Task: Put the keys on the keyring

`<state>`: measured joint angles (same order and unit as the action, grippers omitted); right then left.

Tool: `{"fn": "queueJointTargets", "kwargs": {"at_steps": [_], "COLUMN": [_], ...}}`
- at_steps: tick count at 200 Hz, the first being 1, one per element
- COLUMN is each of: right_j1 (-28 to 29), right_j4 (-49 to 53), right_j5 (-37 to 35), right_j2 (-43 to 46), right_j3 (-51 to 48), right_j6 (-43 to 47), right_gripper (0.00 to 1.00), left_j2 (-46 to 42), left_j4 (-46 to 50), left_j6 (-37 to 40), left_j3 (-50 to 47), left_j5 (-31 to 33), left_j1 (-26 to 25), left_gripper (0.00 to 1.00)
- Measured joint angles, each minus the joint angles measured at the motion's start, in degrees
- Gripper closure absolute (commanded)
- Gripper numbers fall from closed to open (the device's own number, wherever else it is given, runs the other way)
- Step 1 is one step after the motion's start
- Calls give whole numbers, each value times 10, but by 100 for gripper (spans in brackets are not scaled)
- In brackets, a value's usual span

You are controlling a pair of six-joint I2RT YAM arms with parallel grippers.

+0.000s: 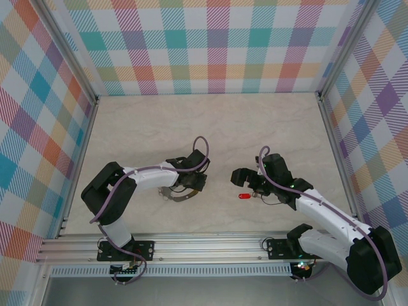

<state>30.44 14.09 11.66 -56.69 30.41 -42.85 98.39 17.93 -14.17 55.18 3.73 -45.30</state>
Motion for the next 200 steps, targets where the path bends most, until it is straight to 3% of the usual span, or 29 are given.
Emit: {"fn": "queueJointTargets", "kwargs": {"at_steps": [61,109,166,200], "right_j1": [0,0,-44,-84], "right_j4": [13,34,-4,-38], "right_j5": [-18,-34,21,78], "right_j2": [-12,-48,-86,-101], "right_j3": [4,69,158,188], "right_j6": [1,31,63,63], "right_gripper": [0,0,5,12], "left_j2": [-2,-53,-124,-161], "left_j4": [0,32,45,18], "left_j6": [16,66,149,198], "left_j3": [2,38,121,123], "left_j5": [3,2,-31,-59], "left_j1": [0,0,16,39], "left_gripper": [100,100,100,100]}}
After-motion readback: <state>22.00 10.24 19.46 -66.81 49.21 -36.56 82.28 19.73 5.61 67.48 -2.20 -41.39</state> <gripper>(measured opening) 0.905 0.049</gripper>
